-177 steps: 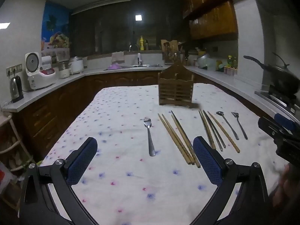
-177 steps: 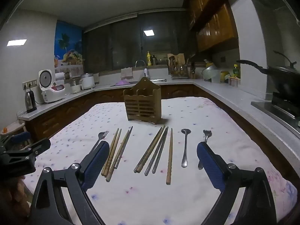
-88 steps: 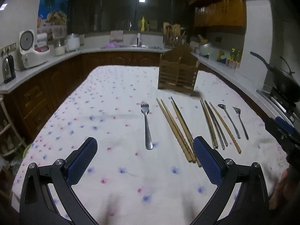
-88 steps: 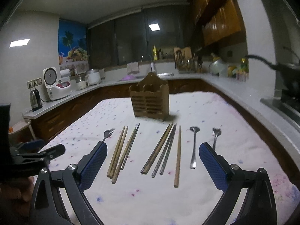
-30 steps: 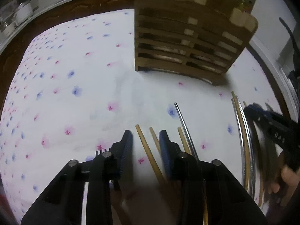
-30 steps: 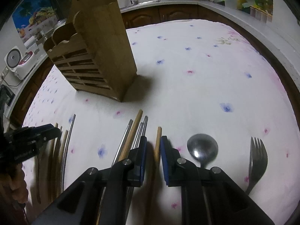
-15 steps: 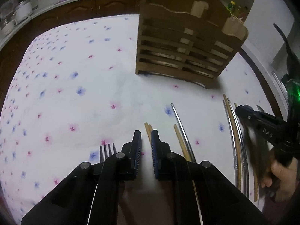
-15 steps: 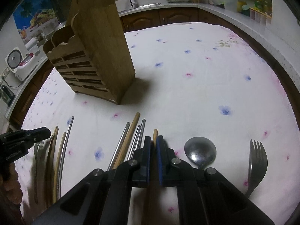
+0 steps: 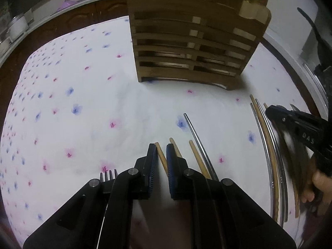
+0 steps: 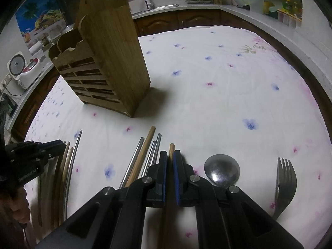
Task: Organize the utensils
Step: 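Lower and close the left tool on a wooden chopstick while the right tool grasps another chopstick, then lift both held chopsticks upright and lower them into the wooden holder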
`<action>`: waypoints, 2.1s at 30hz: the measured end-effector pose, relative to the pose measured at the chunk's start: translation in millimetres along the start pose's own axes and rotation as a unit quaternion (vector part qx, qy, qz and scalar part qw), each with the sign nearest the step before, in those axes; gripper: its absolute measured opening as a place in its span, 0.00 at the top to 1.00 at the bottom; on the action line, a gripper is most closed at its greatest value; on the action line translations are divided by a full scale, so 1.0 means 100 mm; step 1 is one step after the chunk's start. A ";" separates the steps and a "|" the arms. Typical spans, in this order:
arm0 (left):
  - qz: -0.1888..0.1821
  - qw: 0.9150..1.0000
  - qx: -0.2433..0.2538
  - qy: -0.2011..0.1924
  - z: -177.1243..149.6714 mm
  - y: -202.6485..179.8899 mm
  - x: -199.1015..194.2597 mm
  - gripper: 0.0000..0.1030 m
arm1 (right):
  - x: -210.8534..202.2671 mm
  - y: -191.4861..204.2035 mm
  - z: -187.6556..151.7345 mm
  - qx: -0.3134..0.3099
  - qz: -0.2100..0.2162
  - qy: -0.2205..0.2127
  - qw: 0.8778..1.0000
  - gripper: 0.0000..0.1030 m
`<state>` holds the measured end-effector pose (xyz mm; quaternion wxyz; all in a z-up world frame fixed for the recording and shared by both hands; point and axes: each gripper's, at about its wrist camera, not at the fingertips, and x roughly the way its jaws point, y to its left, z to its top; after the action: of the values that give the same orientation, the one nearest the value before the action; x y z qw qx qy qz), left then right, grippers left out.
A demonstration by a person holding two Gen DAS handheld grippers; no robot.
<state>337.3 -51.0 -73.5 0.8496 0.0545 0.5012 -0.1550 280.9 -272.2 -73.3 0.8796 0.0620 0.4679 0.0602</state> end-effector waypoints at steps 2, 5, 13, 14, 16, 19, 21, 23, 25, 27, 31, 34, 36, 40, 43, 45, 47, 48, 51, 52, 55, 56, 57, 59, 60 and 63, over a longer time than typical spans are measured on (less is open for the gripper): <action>-0.013 1.000 -0.007 0.000 -0.04 0.03 -0.05 0.95 | -0.03 0.02 0.00 0.004 0.010 0.000 1.000 0.95; -0.020 1.000 -0.012 -0.018 -0.07 0.05 -0.21 0.96 | -0.17 0.08 0.00 0.001 0.015 -0.013 1.000 0.95; -0.057 0.993 -0.013 -0.100 -0.13 -0.04 -1.05 0.96 | -0.78 0.24 0.07 -0.014 0.031 -0.062 0.998 0.96; -0.060 0.992 -0.014 -0.111 -0.14 -0.04 -1.17 0.96 | -0.85 0.26 0.07 -0.015 0.033 -0.068 0.997 0.96; -0.065 0.989 -0.016 -0.129 -0.15 -0.06 -1.36 0.96 | -1.03 0.32 0.08 -0.017 0.038 -0.084 0.996 0.96; -0.070 0.985 -0.020 -0.155 -0.19 -0.04 -1.66 0.96 | -1.28 0.40 0.09 -0.021 0.046 -0.109 0.993 0.96; -0.075 0.983 -0.022 -0.169 -0.20 -0.03 -1.78 0.96 | -1.41 0.46 0.08 -0.025 0.049 -0.123 0.991 0.96; -0.074 0.980 -0.023 -0.182 -0.24 -0.01 -1.91 0.96 | -1.53 0.50 0.08 -0.028 0.052 -0.135 0.989 0.96; -0.074 0.978 -0.024 -0.194 -0.26 0.01 -2.02 0.96 | -1.65 0.55 0.07 -0.032 0.054 -0.146 0.987 0.96; -0.075 0.975 -0.025 -0.206 -0.28 0.04 -2.13 0.96 | -1.75 0.58 0.08 -0.035 0.056 -0.156 0.985 0.96; -0.075 0.970 -0.027 -0.228 -0.31 0.07 -2.29 0.96 | -1.93 0.64 0.10 -0.040 0.059 -0.176 0.982 0.96; -0.073 0.968 -0.031 -0.240 -0.31 0.10 -2.36 0.96 | -2.01 0.67 0.13 -0.040 0.062 -0.188 0.979 0.96; -0.071 0.966 -0.035 -0.246 -0.30 0.13 -2.39 0.96 | -2.06 0.69 0.15 -0.040 0.063 -0.199 0.977 0.96; -0.068 0.963 -0.042 -0.256 -0.28 0.18 -2.41 0.96 | -2.10 0.71 0.21 -0.037 0.064 -0.216 0.974 0.96; -0.068 0.960 -0.048 -0.266 -0.25 0.21 -2.44 0.96 | -2.12 0.71 0.26 -0.031 0.065 -0.234 0.970 0.96; -0.068 0.958 -0.051 -0.273 -0.21 0.23 -2.46 0.96 | -2.11 0.70 0.31 -0.025 0.063 -0.249 0.966 0.96; -0.070 0.955 -0.054 -0.283 -0.14 0.25 -2.49 0.96 | -2.11 0.70 0.36 -0.016 0.064 -0.260 0.963 0.96; -0.072 0.953 -0.056 -0.289 -0.11 0.25 -2.50 0.96 | -2.10 0.70 0.40 -0.013 0.064 -0.269 0.961 0.96; -0.068 0.946 -0.059 -0.311 0.02 0.28 -2.58 0.96 | -2.07 0.71 0.55 -0.006 0.069 -0.286 0.956 0.96; -0.066 0.944 -0.061 -0.319 0.08 0.30 -2.60 0.96 | -2.06 0.71 0.60 -0.004 0.069 -0.289 0.955 0.96; -0.061 0.937 -0.064 -0.339 0.27 0.34 -2.67 0.96 | -2.04 0.71 0.78 0.002 0.068 -0.308 0.949 0.96; -0.060 0.935 -0.064 -0.344 0.33 0.35 -2.69 0.96 | -2.03 0.71 0.85 0.005 0.068 -0.316 0.946 0.96; -0.059 0.932 -0.065 -0.352 0.39 0.35 -2.71 0.96 | -2.02 0.69 0.90 0.009 0.067 -0.322 0.944 0.96; -0.056 0.927 -0.066 -0.364 0.51 0.37 -2.75 0.96 | -2.01 0.67 1.02 0.016 0.071 -0.331 0.941 0.96; -0.056 0.925 -0.067 -0.371 0.56 0.38 -2.77 0.96 | -2.01 0.66 1.07 0.020 0.073 -0.336 0.939 0.96; -0.054 0.917 -0.073 -0.389 0.78 0.45 -2.83 0.96 | -2.02 0.64 1.23 0.031 0.068 -0.355 0.932 0.96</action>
<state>289.0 31.7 208.1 0.9694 -0.0997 0.1435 -0.1725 267.9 -248.5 170.5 0.9797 0.1381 0.1220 0.0790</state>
